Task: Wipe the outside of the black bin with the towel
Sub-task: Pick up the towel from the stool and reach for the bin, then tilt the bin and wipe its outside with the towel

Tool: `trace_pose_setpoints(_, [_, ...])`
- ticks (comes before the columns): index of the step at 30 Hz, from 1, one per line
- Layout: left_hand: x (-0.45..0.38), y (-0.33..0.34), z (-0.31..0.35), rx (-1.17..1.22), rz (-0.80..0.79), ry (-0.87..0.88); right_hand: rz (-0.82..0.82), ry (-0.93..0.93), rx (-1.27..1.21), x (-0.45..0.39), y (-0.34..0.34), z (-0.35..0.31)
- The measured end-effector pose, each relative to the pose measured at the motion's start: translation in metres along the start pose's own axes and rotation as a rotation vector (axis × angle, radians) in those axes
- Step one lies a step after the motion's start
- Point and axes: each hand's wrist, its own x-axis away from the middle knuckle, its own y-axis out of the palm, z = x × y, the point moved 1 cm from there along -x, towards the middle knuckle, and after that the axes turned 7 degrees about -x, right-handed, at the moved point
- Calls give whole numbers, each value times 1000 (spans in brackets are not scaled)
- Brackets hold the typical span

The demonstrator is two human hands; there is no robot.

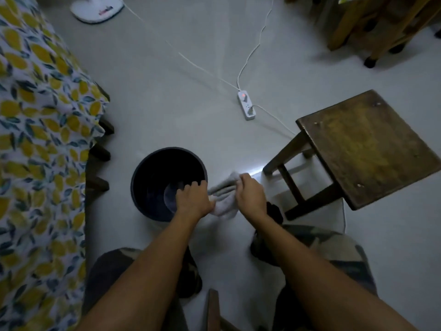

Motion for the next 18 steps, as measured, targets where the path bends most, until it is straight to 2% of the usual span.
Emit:
trace_pose_setpoints(3, [-30, 30, -1, 41, -69, -40, -30, 41, -20, -23, 22, 17])
trace_pose_setpoints(6, [-56, 55, 3, 42, -70, -104, 0, 36, -27, -40, 35, 32])
trace_pose_setpoints(11, [-93, 83, 5, 221, -148, -181, 6, 5, -29, -57, 38, 49])
trace_pose_setpoints(18, [-89, 50, -9, 334, 77, -301, 19, 3, -102, -53, 24, 49])
